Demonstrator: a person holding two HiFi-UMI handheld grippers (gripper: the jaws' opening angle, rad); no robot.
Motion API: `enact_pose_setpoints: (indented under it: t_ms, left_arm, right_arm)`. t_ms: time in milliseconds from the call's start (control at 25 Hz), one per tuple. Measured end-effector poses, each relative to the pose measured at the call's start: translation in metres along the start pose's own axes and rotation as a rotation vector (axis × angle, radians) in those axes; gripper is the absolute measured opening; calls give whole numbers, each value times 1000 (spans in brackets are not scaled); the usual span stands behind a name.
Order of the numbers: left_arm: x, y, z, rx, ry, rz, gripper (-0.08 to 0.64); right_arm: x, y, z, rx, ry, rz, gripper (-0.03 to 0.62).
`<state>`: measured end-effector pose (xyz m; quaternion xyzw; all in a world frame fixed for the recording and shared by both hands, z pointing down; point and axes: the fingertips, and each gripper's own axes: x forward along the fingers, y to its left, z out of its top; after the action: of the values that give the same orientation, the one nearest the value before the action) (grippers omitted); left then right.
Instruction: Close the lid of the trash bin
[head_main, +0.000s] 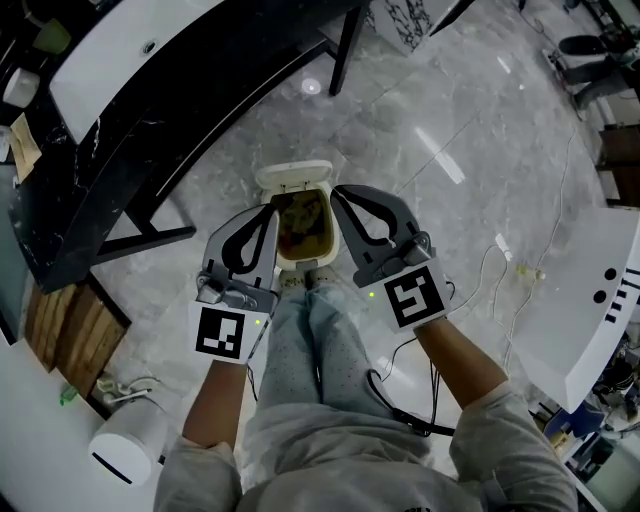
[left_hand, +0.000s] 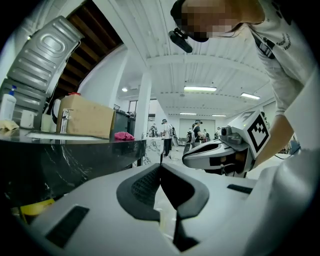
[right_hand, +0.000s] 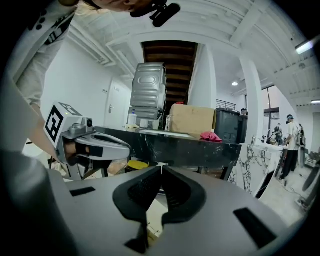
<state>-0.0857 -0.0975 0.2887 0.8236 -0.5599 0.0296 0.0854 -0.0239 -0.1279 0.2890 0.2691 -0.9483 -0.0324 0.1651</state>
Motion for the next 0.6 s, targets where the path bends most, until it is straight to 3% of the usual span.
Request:
enact_pose_setpoints:
  t_ms: [600]
  left_arm:
    - [36, 32, -68, 15, 52, -44, 20]
  right_arm:
    - [51, -2, -72, -53, 104, 35, 32]
